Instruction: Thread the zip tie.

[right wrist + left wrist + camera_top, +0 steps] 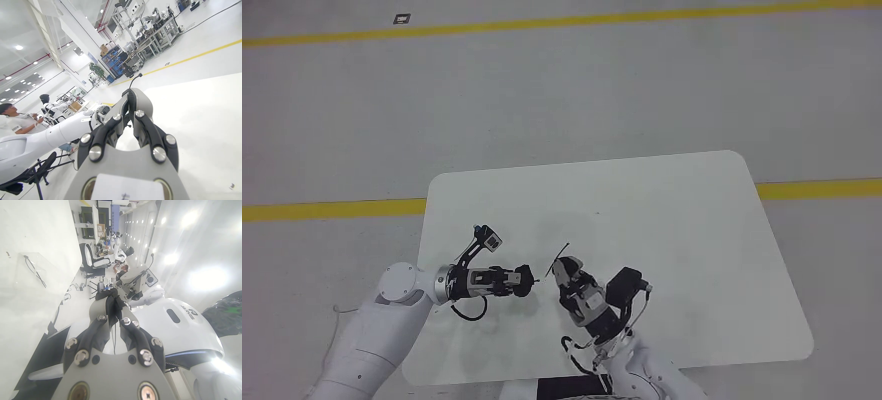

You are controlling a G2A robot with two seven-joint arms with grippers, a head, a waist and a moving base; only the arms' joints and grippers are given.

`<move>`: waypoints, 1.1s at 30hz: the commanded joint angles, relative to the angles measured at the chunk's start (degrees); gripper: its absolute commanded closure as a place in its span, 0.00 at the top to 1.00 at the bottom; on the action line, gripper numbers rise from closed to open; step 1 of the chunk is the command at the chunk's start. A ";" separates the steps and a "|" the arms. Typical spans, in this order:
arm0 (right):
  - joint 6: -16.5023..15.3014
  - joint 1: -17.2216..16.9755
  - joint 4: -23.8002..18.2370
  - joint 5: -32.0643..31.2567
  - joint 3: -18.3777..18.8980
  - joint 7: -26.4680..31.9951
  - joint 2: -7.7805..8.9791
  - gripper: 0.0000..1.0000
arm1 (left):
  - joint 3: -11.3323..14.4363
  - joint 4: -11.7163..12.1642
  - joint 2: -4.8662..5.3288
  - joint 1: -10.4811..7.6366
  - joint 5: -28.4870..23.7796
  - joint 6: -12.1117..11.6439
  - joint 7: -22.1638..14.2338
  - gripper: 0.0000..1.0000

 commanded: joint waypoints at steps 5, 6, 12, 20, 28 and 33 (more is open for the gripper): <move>1.26 1.35 1.32 0.40 -1.05 -0.08 0.32 0.00 | 0.00 0.00 0.00 0.00 0.00 0.00 0.00 0.00; 1.37 1.48 1.43 0.55 -1.20 -0.11 0.39 0.00 | 0.00 0.00 0.00 0.00 0.00 0.00 0.00 0.00; 2.17 2.02 1.87 1.14 -1.89 -0.92 0.93 0.00 | 0.00 0.00 0.00 0.00 0.00 0.00 0.00 0.00; 2.62 2.81 1.61 1.61 -3.27 -0.70 1.63 0.00 | 0.00 0.00 0.00 0.00 0.00 0.00 0.00 0.00; 3.58 3.53 1.69 2.07 -4.36 -0.80 2.30 0.00 | 0.00 0.00 0.00 0.00 0.00 0.00 0.00 0.00; 3.88 4.04 2.00 2.45 -4.95 -1.03 2.61 0.00 | 0.00 0.00 0.00 0.00 0.00 0.00 0.00 0.00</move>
